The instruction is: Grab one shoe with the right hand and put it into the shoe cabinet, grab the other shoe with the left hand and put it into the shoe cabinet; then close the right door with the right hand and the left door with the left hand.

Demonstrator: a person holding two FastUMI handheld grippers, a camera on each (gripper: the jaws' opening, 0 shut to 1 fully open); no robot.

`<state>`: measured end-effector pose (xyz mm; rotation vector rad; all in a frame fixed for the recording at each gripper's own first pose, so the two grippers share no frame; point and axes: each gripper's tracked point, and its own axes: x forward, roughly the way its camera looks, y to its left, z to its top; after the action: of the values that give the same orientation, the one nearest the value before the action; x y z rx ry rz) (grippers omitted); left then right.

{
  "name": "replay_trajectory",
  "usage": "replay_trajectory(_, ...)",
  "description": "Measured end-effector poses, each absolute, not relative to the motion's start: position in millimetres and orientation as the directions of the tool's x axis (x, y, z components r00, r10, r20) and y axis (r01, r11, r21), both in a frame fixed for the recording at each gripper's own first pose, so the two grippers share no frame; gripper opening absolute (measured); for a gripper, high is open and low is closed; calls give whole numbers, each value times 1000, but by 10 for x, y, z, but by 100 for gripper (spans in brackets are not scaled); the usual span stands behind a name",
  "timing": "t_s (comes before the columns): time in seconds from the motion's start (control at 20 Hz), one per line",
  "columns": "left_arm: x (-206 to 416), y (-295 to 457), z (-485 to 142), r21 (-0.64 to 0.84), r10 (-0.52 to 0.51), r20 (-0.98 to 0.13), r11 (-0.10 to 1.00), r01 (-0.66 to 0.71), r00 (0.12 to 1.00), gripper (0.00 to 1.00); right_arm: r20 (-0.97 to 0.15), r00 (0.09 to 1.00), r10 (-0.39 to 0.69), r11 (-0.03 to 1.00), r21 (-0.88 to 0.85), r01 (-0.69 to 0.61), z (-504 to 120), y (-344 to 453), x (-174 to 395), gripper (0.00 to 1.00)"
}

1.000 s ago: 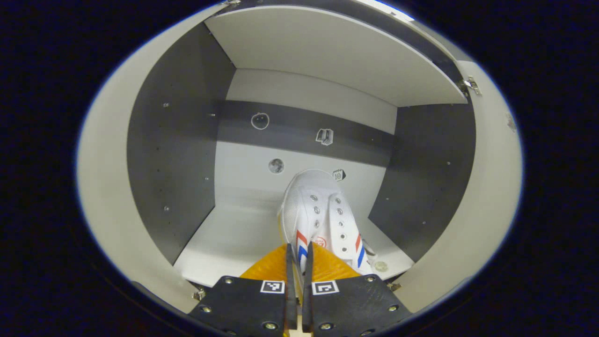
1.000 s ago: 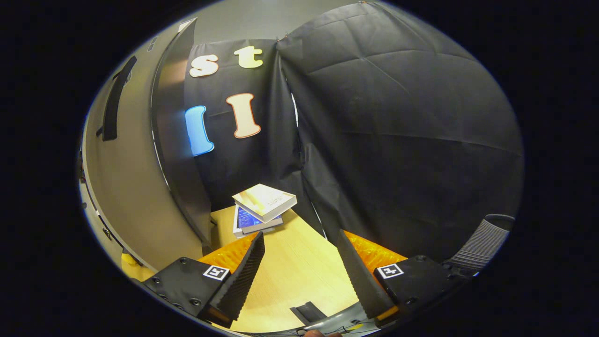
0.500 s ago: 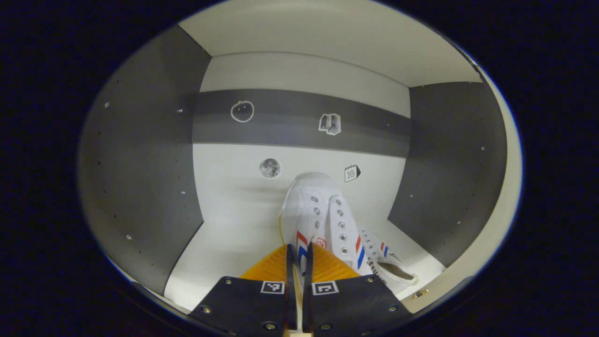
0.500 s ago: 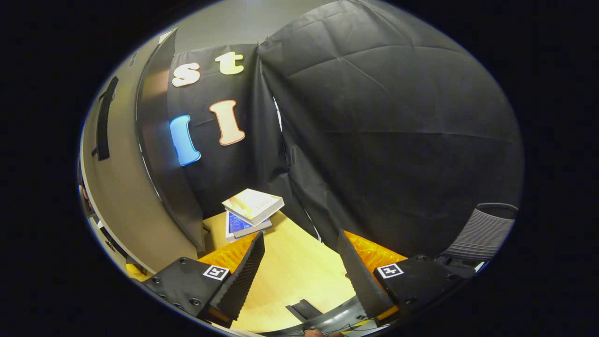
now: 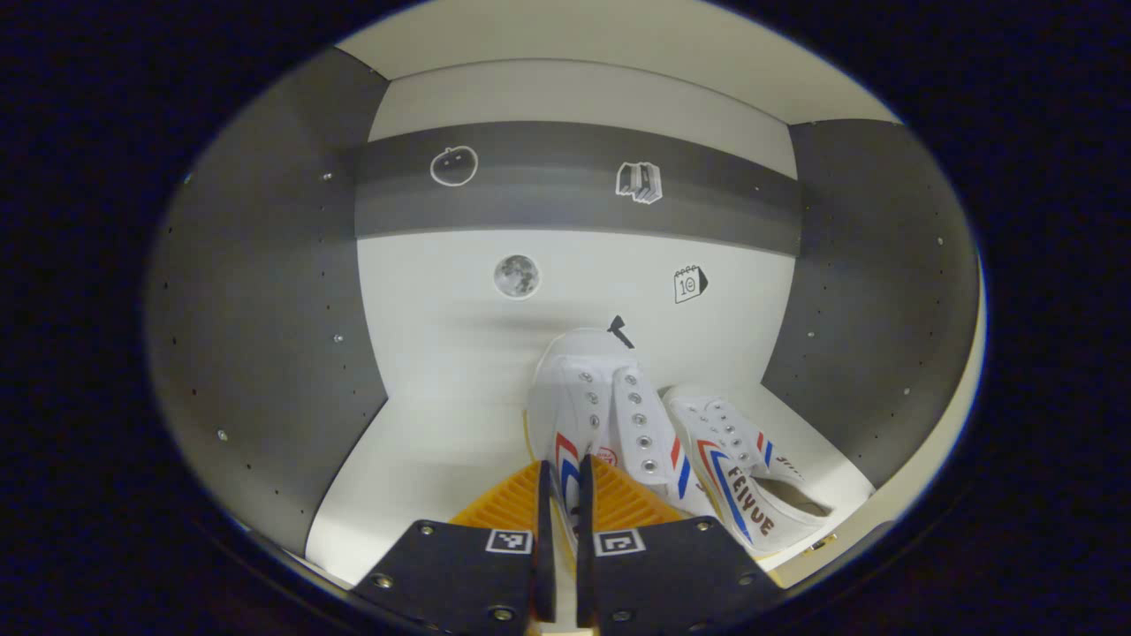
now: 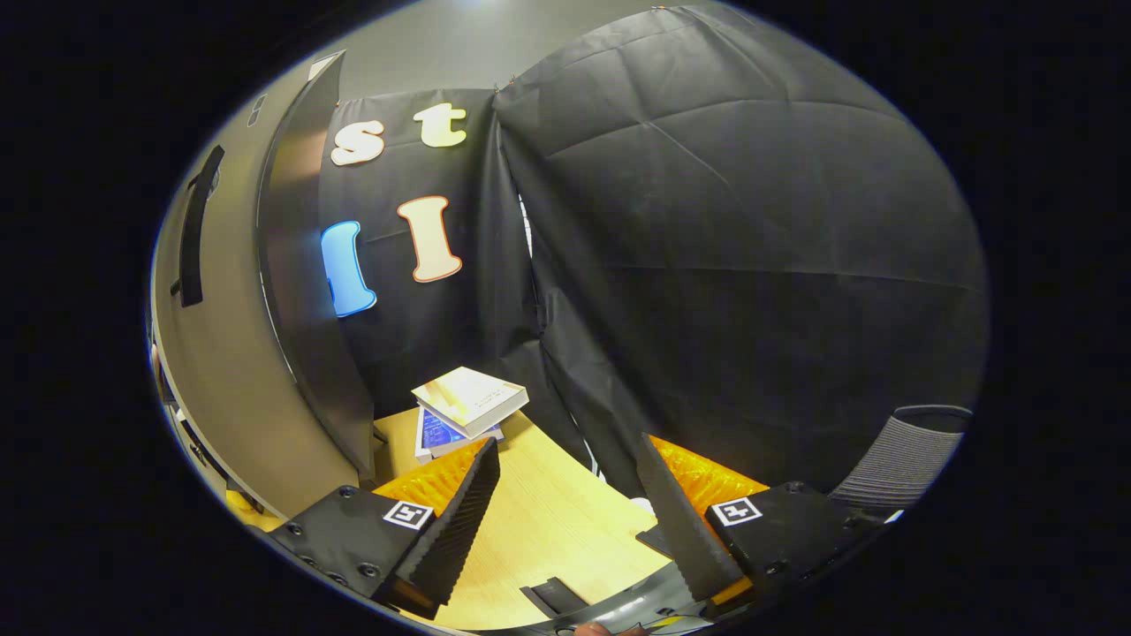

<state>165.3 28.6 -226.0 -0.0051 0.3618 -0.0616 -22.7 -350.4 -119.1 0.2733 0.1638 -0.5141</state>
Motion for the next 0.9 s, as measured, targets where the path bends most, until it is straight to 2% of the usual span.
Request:
replay_trajectory(0.05,1625,276,-2228,-12,-56,-342,998,55,938,17,-221,864,-452,842,215,496,-1187,-3504,-185,98)
replay_trajectory(0.1,1593,315,-2157,12,-36,-312,999,42,949,12,-219,870,-441,848,214,484,-1170,-3505,-155,98)
replay_trajectory(0.2,1429,343,-1979,90,0,-253,996,24,967,27,-211,883,-419,862,214,460,-1123,-3497,-55,98)
replay_trajectory(0.35,1123,414,-1811,162,67,-207,986,-33,976,99,-184,908,-376,883,227,411,-956,-3465,120,98)
replay_trajectory(0.5,709,352,-1504,143,62,-119,989,-45,991,99,-126,933,-338,907,220,359,-677,-3436,324,98)
replay_trajectory(0.55,588,342,-1372,144,56,-87,989,-43,995,96,-106,940,-325,914,221,341,-577,-3422,379,98)
replay_trajectory(0.65,342,380,-1114,155,61,-39,986,-55,997,99,-72,953,-293,926,227,302,-374,-3373,485,98)
replay_trajectory(0.7,214,378,-997,155,61,-16,986,-58,998,99,-55,958,-280,931,228,285,-267,-3353,514,93)
replay_trajectory(0.75,80,371,-880,148,53,7,988,-53,999,99,-33,963,-269,936,225,269,-150,-3329,537,93)
replay_trajectory(0.8,-54,362,-784,136,48,30,989,-51,998,99,-10,965,-260,942,214,257,-30,-3304,563,98)
replay_trajectory(0.85,-183,389,-711,117,48,51,992,-54,998,99,6,967,-253,948,200,247,72,-3281,583,98)
replay_trajectory(0.9,-270,412,-711,104,47,65,993,-54,997,99,20,969,-246,953,186,238,177,-3256,589,92)
